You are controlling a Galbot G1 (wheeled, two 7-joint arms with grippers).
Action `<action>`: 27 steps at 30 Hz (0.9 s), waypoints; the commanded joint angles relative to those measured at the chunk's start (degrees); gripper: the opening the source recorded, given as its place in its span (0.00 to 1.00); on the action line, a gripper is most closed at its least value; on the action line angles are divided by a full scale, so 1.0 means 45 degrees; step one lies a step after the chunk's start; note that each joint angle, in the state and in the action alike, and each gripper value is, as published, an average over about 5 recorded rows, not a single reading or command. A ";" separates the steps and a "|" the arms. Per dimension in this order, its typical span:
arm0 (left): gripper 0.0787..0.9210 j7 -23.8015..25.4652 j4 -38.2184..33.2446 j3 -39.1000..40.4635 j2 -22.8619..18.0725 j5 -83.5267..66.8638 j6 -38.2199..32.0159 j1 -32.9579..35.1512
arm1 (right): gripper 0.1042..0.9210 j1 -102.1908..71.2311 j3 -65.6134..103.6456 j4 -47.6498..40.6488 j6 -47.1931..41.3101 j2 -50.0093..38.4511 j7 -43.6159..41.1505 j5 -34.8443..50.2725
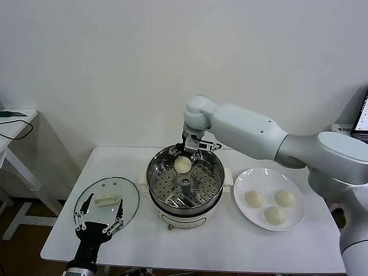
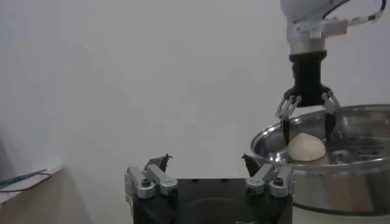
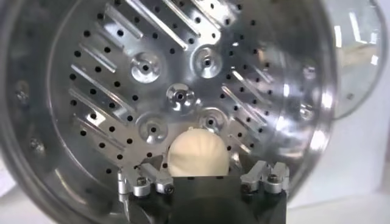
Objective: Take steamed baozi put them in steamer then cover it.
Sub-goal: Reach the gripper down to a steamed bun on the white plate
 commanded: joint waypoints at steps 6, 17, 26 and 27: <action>0.88 -0.0167 -0.0101 -0.0170 0.0070 0.0347 0.0167 -0.0042 | 0.88 0.3583 -0.3887 0.0448 -0.6553 -0.5515 0.0407 0.9301; 0.88 -0.0149 -0.0111 -0.0035 0.0131 0.0360 0.0184 -0.0170 | 0.88 0.0591 -0.4724 0.0784 -0.7648 -0.8078 0.1189 0.7945; 0.88 -0.0134 -0.0075 -0.0037 -0.0120 0.0144 0.0271 -0.0271 | 0.88 -0.1198 -0.4180 0.0386 -0.7905 -0.6971 0.1889 0.7317; 0.88 -0.0134 -0.0054 -0.0040 -0.0116 0.0146 0.0266 -0.0285 | 0.88 -0.1267 -0.4186 0.0340 -0.7908 -0.6843 0.1930 0.7238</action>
